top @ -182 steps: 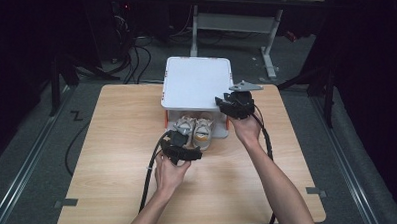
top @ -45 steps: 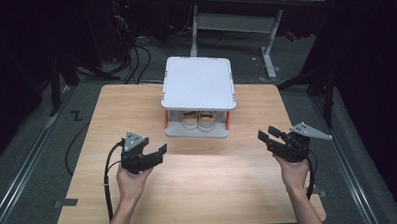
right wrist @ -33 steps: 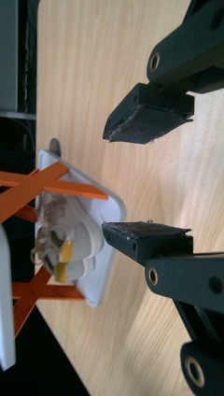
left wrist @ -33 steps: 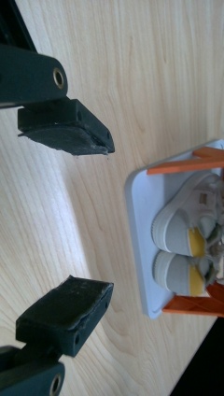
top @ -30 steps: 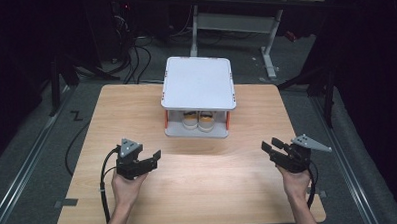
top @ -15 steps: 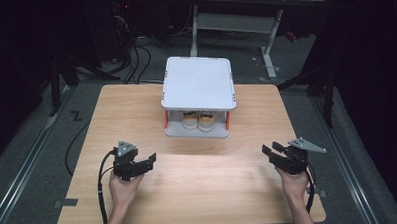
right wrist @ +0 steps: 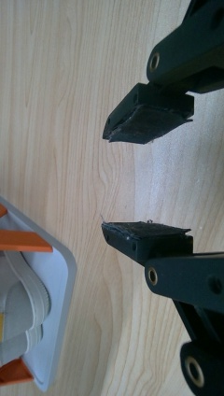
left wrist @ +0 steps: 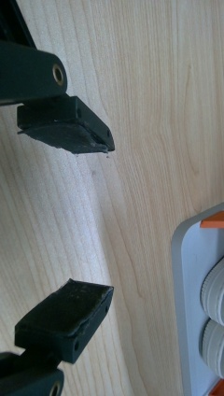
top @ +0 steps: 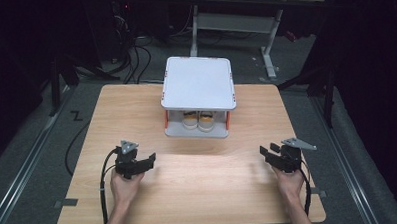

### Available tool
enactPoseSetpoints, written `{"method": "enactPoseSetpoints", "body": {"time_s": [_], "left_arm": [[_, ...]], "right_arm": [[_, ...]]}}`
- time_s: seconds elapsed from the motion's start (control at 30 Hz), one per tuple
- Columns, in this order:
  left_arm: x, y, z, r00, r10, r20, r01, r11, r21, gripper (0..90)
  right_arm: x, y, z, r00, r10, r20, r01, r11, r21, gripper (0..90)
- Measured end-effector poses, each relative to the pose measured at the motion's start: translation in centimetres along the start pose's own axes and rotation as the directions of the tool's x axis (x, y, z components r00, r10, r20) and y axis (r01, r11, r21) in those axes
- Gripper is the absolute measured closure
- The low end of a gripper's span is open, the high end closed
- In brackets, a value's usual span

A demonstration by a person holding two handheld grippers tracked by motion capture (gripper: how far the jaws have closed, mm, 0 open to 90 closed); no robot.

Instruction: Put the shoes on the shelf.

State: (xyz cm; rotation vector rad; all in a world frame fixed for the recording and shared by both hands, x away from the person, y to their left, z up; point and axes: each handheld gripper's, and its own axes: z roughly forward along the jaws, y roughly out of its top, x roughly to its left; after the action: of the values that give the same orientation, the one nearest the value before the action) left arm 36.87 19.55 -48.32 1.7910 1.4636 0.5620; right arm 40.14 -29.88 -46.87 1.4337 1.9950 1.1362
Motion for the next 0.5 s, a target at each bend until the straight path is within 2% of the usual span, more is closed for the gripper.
{"method": "enactPoseSetpoints", "body": {"time_s": [0.27, 0.5], "left_arm": [[0.1, -0.1, 0.9, 0.9996, 0.006, -0.029, -0.005, 0.9999, 0.014, 26.1], [0.2, -0.2, 1.5, 0.998, 0.032, -0.054, -0.03, 0.9989, 0.035, 26.1]], "right_arm": [[-0.2, -0.4, 1.1, 0.9993, -0.016, 0.033, 0.015, 0.999, 0.033, 48.6], [-0.5, -0.6, 1.8, 0.9979, -0.033, 0.056, 0.03, 0.998, 0.059, 48.2]]}}
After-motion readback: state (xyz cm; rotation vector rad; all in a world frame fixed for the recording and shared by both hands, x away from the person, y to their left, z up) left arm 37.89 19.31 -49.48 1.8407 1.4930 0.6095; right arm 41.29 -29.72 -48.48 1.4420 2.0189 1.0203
